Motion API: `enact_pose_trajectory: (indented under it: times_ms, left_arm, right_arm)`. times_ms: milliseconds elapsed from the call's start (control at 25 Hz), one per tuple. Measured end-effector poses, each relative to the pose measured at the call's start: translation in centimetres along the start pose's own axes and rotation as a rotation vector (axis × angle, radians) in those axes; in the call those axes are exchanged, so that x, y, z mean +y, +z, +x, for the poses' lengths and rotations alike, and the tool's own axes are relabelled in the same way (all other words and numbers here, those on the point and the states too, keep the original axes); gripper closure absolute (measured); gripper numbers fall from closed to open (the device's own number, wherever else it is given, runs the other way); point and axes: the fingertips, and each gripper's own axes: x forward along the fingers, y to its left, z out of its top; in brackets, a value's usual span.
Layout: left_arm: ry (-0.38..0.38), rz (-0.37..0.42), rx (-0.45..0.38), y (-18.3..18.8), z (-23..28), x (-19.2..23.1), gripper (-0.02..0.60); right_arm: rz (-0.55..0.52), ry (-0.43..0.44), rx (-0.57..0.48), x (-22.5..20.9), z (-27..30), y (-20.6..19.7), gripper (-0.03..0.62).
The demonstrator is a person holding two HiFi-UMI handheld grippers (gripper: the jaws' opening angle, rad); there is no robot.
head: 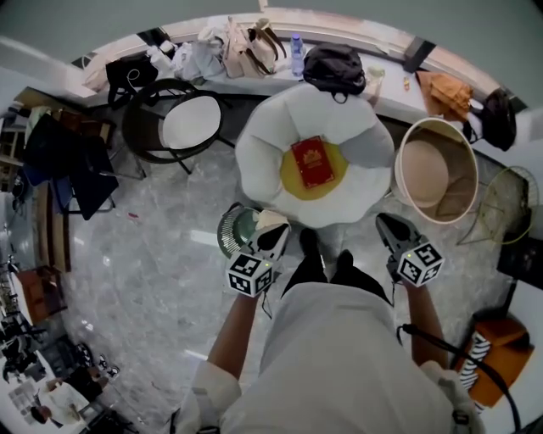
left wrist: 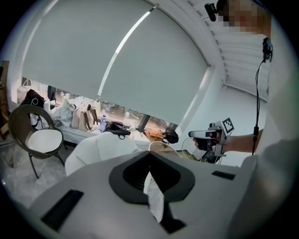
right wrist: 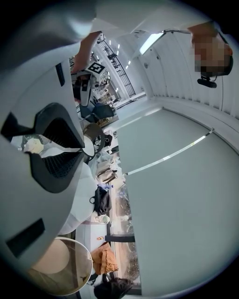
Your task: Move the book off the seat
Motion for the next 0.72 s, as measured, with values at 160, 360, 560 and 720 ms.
enact_pose_trajectory:
  times_ms: [160,360,560,720]
  left_arm:
    - [0.007,-0.017,0.001,-0.2,0.6,0.6,0.580]
    - [0.031,-0.050,-0.006,-0.5,2.2,0.8,0.580]
    - [0.082,-0.087,-0.017,-0.7,4.8,0.9,0.580]
    - [0.136,-0.125,-0.037,-0.9,7.5,1.4,0.580]
  right_arm:
    - [0.002,-0.008,0.021,-0.7,0.4,-0.1,0.546]
    - [-0.002,0.015,0.054,-2.4,1.6,-0.1,0.546]
    - [-0.020,0.063,0.101,-5.1,3.5,-0.3,0.546]
    - [-0.037,0.110,0.147,-8.1,5.7,-0.9,0.546]
